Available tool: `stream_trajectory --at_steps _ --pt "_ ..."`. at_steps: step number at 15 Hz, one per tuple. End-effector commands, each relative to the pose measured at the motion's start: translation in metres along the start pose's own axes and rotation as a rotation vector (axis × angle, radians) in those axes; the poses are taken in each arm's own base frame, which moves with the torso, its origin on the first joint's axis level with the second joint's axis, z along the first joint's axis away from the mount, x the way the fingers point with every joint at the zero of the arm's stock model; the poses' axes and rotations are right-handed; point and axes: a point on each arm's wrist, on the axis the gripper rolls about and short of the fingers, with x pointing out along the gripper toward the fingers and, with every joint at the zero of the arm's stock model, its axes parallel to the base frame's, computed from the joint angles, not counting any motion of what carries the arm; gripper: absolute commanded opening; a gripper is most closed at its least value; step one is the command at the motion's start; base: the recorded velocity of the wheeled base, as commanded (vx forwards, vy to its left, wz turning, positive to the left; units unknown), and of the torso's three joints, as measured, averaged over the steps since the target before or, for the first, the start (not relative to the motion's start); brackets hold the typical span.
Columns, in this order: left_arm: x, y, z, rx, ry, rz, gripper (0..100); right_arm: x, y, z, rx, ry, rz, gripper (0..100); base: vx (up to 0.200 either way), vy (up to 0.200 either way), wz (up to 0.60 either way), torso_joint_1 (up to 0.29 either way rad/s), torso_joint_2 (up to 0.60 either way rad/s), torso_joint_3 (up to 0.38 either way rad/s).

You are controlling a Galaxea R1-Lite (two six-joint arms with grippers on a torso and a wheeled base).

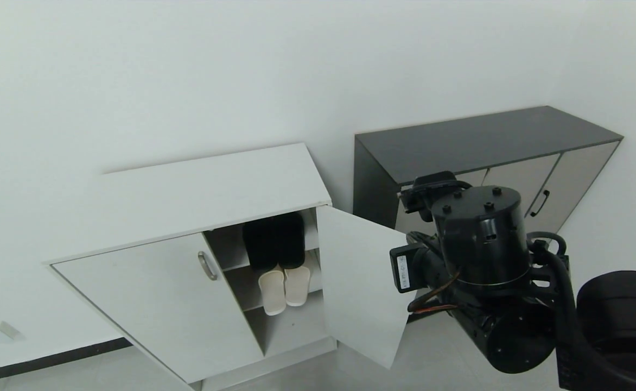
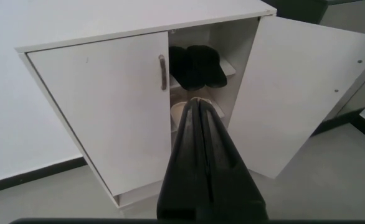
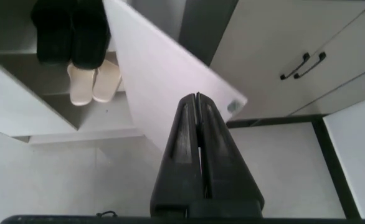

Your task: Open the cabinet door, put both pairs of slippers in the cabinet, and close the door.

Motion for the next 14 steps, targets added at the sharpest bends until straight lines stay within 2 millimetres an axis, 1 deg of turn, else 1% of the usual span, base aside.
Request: stream_trajectory --at_steps 1,2,4,5,7,9,10,12,13,14 --pt "0.0 0.0 0.0 0.0 0.0 -0.001 0 0.01 -0.004 -0.001 0.005 0.004 -0.025 0 0.0 0.0 0.0 0.0 0.0 0.0" --pt "0.0 0.0 0.0 0.0 0.0 0.0 0 0.024 -0.012 0.003 0.023 0.003 -0.049 0 0.0 0.0 0.0 0.0 0.0 0.0" --pt "0.0 0.0 0.0 0.001 0.0 0.0 0 0.057 -0.036 0.014 0.068 0.006 -0.068 0 0.0 0.0 0.0 0.0 0.0 0.0" --pt "0.0 0.0 0.0 0.001 0.0 0.002 0 0.073 -0.047 0.013 0.075 0.023 -0.073 0 0.0 0.0 0.0 0.0 0.0 0.0" --pt "0.0 0.0 0.0 0.001 0.0 0.0 0 0.108 -0.06 0.005 0.085 0.053 -0.115 0 0.0 0.0 0.0 0.0 0.0 0.0" --pt "0.0 0.0 0.0 0.001 0.0 -0.001 0 0.135 -0.064 -0.008 0.098 0.082 -0.103 0 0.0 0.0 0.0 0.0 0.0 0.0" --pt "0.0 0.0 0.0 0.001 0.0 0.002 0 0.144 -0.063 -0.013 0.115 0.089 -0.094 0 0.0 0.0 0.0 0.0 0.0 0.0" --pt "0.0 0.0 0.0 0.001 0.0 0.0 0 0.161 -0.063 -0.021 0.126 0.1 -0.102 0 0.0 0.0 0.0 0.0 0.0 0.0" --pt "0.0 0.0 0.0 0.001 0.0 -0.001 0 0.163 -0.064 -0.023 0.126 0.103 -0.104 0 0.0 0.0 0.0 0.0 0.0 0.0" --pt "0.0 0.0 0.0 0.001 0.0 0.002 0 0.17 -0.063 -0.028 0.127 0.108 -0.104 0 0.0 0.0 0.0 0.0 0.0 0.0"
